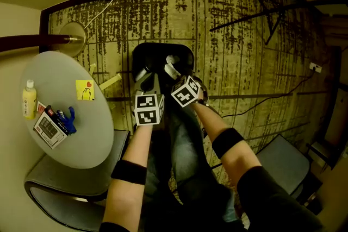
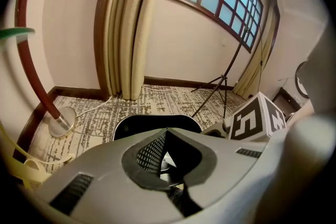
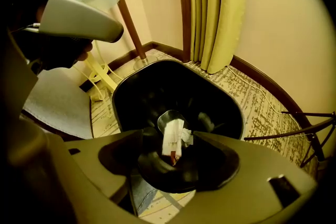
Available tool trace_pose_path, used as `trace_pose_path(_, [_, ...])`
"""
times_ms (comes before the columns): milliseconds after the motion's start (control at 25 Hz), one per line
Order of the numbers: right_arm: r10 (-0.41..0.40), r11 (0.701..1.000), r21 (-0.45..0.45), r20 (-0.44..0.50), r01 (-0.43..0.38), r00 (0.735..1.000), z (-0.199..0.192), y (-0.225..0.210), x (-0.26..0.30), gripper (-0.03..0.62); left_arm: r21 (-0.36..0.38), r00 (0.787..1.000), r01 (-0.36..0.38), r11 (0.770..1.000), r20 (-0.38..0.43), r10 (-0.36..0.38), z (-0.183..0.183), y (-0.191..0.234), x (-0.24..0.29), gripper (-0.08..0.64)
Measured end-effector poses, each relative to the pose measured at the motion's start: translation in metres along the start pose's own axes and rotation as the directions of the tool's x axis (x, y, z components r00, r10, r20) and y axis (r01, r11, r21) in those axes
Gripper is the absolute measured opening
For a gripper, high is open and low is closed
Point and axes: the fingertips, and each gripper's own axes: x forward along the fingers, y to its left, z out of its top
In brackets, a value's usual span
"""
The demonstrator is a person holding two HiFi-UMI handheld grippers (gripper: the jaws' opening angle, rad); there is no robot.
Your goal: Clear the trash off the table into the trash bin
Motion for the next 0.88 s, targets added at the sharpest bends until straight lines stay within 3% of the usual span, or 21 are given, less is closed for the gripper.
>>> trace_pose_path(320, [-0.036, 0.999, 0.029, 0.085, 0.034, 0.996, 0.032, 0.004, -0.071, 0.32, -0.008, 1.0, 0.0, 1.0, 0.011, 0.0, 0.026, -0.017, -0.043, 0.0])
trace_pose_path(440, [-0.057, 0.997, 0.057, 0.159, 0.048, 0.986, 0.057, 0.003, -0.137, 0.192, -0.008, 0.999, 0.03, 0.999, 0.032, -0.03, 0.066, -0.04, -0.09, 0.0])
trace_pose_path(520, [-0.082, 0.996, 0.061, 0.218, 0.07, 0.972, 0.079, 0.006, -0.192, 0.076, 0.003, 0.998, 0.031, 1.0, 0.05, -0.031, 0.093, -0.052, -0.129, 0.0])
trace_pose_path(600, [-0.106, 0.994, 0.047, 0.273, 0.096, 0.956, 0.102, 0.012, -0.251, 0.004, 0.005, 0.997, 0.024, 1.0, 0.076, -0.025, 0.121, -0.064, -0.174, 0.0])
trace_pose_path(880, [-0.137, 0.99, 0.038, 0.467, 0.135, 0.873, 0.194, 0.041, -0.431, 0.0, 0.045, 0.971, -0.046, 0.998, 0.235, 0.034, 0.218, -0.079, -0.317, 0.0])
